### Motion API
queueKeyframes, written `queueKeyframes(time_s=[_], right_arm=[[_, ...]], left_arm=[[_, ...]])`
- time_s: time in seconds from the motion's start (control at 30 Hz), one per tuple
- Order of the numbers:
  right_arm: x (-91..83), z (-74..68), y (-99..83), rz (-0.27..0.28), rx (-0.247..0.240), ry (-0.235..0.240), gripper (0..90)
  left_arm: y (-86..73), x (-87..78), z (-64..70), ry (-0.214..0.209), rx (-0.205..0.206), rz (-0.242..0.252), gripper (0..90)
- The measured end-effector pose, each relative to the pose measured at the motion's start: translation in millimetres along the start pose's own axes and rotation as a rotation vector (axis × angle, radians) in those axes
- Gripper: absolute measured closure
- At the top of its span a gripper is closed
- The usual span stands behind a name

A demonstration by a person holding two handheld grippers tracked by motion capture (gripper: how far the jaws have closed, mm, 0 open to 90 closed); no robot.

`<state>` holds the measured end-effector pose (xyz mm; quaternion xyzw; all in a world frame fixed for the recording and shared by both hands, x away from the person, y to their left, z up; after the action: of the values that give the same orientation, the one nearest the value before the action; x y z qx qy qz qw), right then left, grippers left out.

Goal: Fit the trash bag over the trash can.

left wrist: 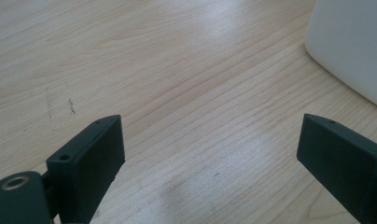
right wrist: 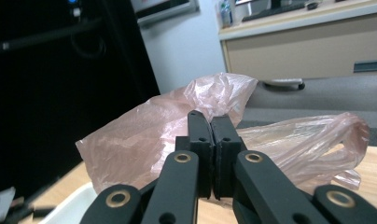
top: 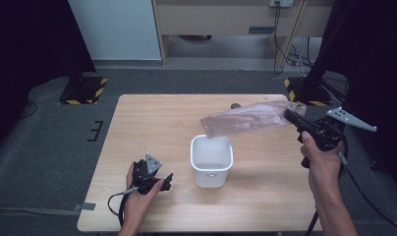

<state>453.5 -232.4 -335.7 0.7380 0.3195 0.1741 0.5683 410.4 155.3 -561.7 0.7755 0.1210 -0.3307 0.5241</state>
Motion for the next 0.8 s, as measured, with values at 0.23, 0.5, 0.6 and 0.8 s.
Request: queueKeyframes(time_s=[0.23, 0.5, 0.6, 0.8], right_arm=[[-2.1, -16.0, -12.0, -0.076, -0.06, 0.018, 89.0], [7.9, -36.6, -25.2, -0.177, -0.18, 0.023, 89.0], [12.6, -41.8, -28.9, -0.2, -0.201, 0.024, 89.0], [36.6, -61.2, -48.0, -0.291, -0.271, 0.044, 88.9]], left_arm=[[1.9, -0.1, -0.1, 0.005, -0.002, 0.007, 6.9], [5.1, -2.3, -3.6, 0.018, -0.016, 0.026, 8.0], [6.3, -3.2, -3.7, 0.019, -0.017, 0.032, 8.2], [11.6, -7.7, -5.1, 0.035, -0.01, 0.047, 10.7]])
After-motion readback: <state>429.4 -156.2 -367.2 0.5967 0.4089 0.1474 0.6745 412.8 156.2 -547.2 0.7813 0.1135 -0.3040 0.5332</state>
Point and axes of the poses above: each handheld gripper's, and its own axes: x roughly forward along the jaws, y roughly out of its top, z roughly to its right, the point moved 10 cm from there along x, roughly forward along the jaws, and after that the axes turned 9 degrees about y, right-handed, at the moved point
